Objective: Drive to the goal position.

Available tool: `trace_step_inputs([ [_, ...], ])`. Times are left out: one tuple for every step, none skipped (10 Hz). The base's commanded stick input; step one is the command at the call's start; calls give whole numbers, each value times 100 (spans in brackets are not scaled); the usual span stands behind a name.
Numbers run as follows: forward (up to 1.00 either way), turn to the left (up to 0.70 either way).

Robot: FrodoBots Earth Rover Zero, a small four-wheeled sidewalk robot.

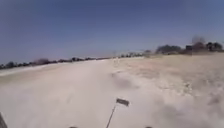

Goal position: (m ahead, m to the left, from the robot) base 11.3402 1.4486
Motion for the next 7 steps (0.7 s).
trace_step_inputs([
  [70, 6],
  [70, 0],
  [70, 0],
  [70, 0],
  [70, 0],
  [70, 0],
  [70, 0],
])
